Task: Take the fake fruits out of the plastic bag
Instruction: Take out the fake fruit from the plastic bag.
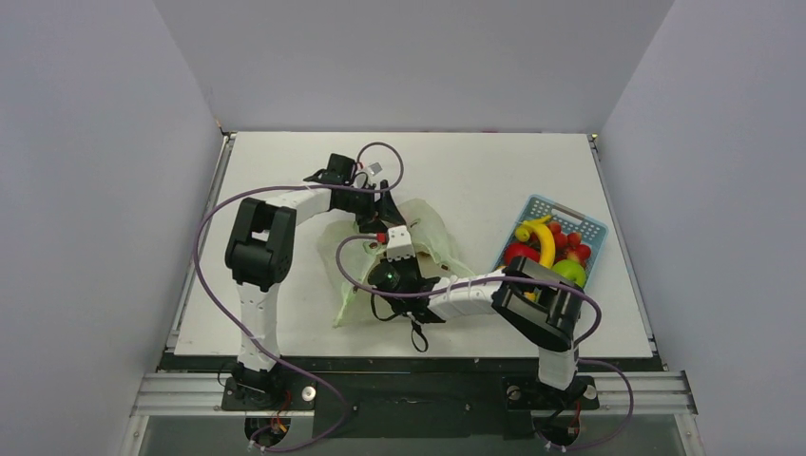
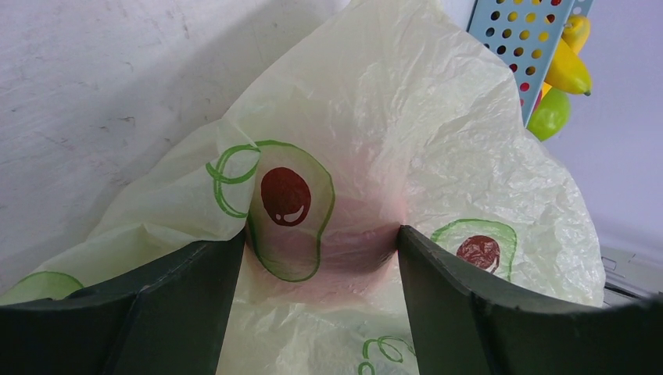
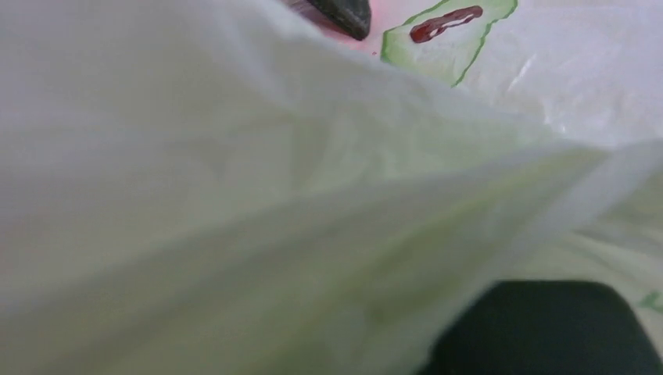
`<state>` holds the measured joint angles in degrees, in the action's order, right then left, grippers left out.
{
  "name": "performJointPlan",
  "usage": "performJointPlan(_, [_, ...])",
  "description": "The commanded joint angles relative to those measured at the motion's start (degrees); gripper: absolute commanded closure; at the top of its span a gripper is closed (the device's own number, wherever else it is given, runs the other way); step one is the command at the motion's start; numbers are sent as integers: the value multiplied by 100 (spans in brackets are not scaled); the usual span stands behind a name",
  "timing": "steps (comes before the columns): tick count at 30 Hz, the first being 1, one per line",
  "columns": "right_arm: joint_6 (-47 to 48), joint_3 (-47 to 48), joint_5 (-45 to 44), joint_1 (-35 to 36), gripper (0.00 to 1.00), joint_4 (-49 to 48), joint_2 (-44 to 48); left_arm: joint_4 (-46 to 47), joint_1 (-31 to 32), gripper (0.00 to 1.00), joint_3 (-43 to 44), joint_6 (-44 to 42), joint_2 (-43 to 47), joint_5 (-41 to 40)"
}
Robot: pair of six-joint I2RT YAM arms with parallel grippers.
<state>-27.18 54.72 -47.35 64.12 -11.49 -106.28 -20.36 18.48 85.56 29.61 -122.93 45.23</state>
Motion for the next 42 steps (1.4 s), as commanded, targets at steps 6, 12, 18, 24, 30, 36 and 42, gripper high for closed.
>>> performJointPlan(6, [783,433,-307,-532,74,-786,-242,-130,234,33,180,-139,-220,-106])
performJointPlan(12, [1227,520,132,-766,60,-1112,-204,-76,248,34,200,-59,-278,29])
performJointPlan(18, [1314,607,858,-1061,40,-1209,-307,-73,253,34,207,-63,-273,80])
performJointPlan(24, [1496,838,1238,-1231,35,-1196,-708,-82,259,34,216,-71,-281,120])
performJointPlan(30, [1552,1034,1371,-1350,35,-1055,-1021,-99,261,34,231,-80,-282,137])
performJointPlan(36, [1560,1007,1490,-1281,50,-885,-892,-108,254,34,242,-80,-241,91])
performJointPlan(42, [1492,808,1539,-1205,82,-830,-609,-120,212,34,242,-111,-235,21])
